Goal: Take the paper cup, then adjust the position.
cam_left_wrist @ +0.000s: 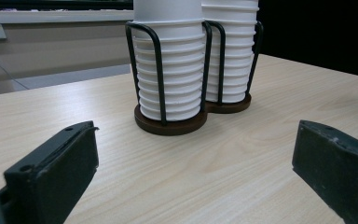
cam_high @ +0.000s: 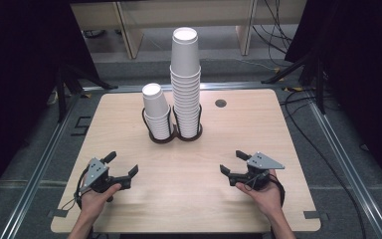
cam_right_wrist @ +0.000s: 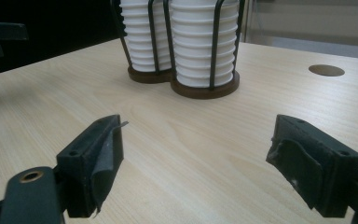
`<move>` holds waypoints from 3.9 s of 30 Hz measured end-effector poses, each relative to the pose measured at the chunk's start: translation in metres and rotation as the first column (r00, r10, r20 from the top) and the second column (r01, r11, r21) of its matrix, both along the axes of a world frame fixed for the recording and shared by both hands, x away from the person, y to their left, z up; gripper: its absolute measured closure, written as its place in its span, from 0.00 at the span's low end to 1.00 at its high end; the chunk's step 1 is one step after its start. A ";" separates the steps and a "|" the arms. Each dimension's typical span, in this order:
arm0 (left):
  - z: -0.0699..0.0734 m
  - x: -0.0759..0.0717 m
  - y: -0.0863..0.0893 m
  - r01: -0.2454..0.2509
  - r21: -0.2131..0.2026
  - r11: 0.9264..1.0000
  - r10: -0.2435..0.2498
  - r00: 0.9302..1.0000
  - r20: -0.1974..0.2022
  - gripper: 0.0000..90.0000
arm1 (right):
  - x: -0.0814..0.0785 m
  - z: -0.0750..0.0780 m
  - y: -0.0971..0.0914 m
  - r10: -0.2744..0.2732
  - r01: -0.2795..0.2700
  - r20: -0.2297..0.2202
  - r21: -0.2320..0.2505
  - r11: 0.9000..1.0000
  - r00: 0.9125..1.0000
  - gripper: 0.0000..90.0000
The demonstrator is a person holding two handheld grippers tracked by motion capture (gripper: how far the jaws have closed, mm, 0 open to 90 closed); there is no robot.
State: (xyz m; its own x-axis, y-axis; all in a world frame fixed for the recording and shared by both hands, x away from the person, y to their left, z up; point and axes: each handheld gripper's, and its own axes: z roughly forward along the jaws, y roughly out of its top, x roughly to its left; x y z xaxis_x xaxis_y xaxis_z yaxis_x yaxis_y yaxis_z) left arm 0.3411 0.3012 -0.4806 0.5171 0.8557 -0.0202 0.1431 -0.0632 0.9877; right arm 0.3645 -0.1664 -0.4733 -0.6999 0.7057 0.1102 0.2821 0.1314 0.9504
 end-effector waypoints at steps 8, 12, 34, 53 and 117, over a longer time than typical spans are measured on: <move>0.006 0.008 -0.004 0.009 -0.024 1.000 -0.009 1.000 0.000 0.00 | 0.007 0.007 -0.005 -0.014 0.014 0.017 0.018 1.000 1.000 0.19; 0.013 0.013 -0.009 0.032 -0.029 0.999 -0.032 0.999 0.010 0.00 | 0.009 0.016 -0.010 -0.037 0.037 0.032 0.009 0.999 0.999 0.19; 0.090 0.077 -0.077 0.203 -0.001 0.979 -0.201 0.971 0.127 0.00 | 0.043 0.071 -0.019 -0.093 0.087 0.102 0.064 0.994 0.990 0.18; 0.155 0.133 -0.128 0.206 0.055 0.977 -0.212 0.964 0.160 0.00 | 0.098 0.160 0.015 -0.038 0.019 0.213 0.091 0.996 0.976 0.17; 0.175 0.197 -0.152 0.244 0.001 0.970 -0.243 0.965 0.093 0.05 | 0.189 0.246 0.111 0.120 -0.140 0.197 0.087 0.986 0.973 0.17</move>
